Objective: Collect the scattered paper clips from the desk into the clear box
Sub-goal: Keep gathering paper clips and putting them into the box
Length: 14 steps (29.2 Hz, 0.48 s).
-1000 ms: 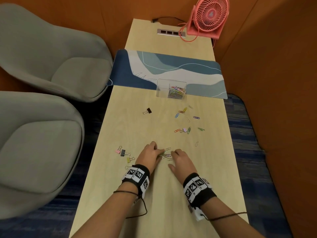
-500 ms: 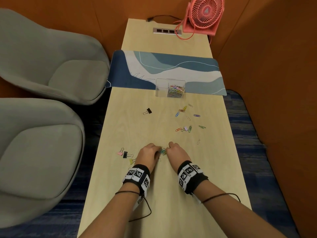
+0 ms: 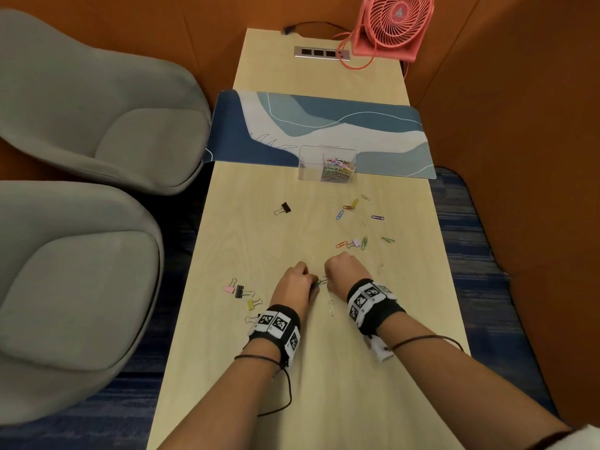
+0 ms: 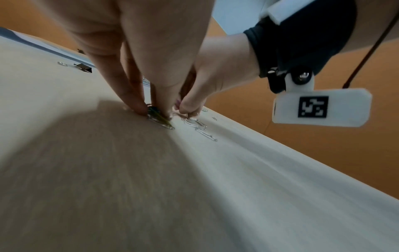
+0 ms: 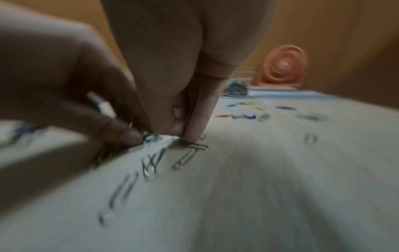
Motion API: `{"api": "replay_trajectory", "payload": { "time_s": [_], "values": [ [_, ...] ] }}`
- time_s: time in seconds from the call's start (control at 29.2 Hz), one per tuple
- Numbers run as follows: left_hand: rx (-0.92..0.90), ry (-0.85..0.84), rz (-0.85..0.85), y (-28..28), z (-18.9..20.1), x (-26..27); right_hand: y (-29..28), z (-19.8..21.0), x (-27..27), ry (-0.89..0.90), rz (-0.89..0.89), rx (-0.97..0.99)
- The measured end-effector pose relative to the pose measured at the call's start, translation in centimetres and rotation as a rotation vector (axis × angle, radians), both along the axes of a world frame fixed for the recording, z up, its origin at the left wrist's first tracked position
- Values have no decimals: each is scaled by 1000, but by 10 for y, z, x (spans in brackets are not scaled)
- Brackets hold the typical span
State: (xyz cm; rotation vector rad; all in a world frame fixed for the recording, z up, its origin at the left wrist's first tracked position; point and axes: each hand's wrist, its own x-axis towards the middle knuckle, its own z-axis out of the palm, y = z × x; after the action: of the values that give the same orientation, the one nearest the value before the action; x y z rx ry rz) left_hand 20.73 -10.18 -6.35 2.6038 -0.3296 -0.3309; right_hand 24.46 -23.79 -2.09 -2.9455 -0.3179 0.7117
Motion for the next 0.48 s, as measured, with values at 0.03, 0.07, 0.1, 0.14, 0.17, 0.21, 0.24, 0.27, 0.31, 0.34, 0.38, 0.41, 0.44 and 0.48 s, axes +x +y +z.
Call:
{"api": "replay_trajectory", "payload": {
  "time_s": [0.03, 0.07, 0.1, 0.14, 0.17, 0.21, 0.24, 0.27, 0.31, 0.34, 0.38, 0.41, 0.44, 0.48],
  "values": [
    [-6, 3, -4, 0, -1, 3, -8, -2, 3, 3, -120, 97],
    [-9, 5, -6, 0, -1, 5, -18, -4, 5, 9, -240, 207],
    [-8, 6, -7, 0, 0, 6, -27, -5, 5, 18, -360, 322],
    [-2, 6, -9, -1, 1, 8, -36, -6, 4, 24, -476, 440],
    [4, 6, -10, -2, 1, 9, -44, -7, 1, 35, -578, 544],
    [11, 8, -8, -2, 2, 10, -50, -8, -3, 53, -661, 633],
    [16, 14, -2, -3, 2, 12, -55, -9, -7, 75, -722, 704],
    [12, 20, 11, -3, 3, 14, -59, -11, -11, 96, -767, 764],
    [1, 29, 28, -3, 3, 16, -62, -13, -14, 115, -803, 816],
    [-10, 39, 44, -2, 4, 18, -65, -14, -18, 131, -834, 868],
    [-26, 51, 63, -2, 4, 21, -66, -15, -20, 148, -867, 918],
    [-46, 65, 89, -2, 4, 22, -67, -15, -22, 168, -904, 977],
    [-73, 84, 121, -2, 4, 24, -68, -15, -23, 186, -950, 1043],
    [-101, 106, 158, -2, 4, 27, -69, -14, -23, 205, -1004, 1115]
  ]
}}
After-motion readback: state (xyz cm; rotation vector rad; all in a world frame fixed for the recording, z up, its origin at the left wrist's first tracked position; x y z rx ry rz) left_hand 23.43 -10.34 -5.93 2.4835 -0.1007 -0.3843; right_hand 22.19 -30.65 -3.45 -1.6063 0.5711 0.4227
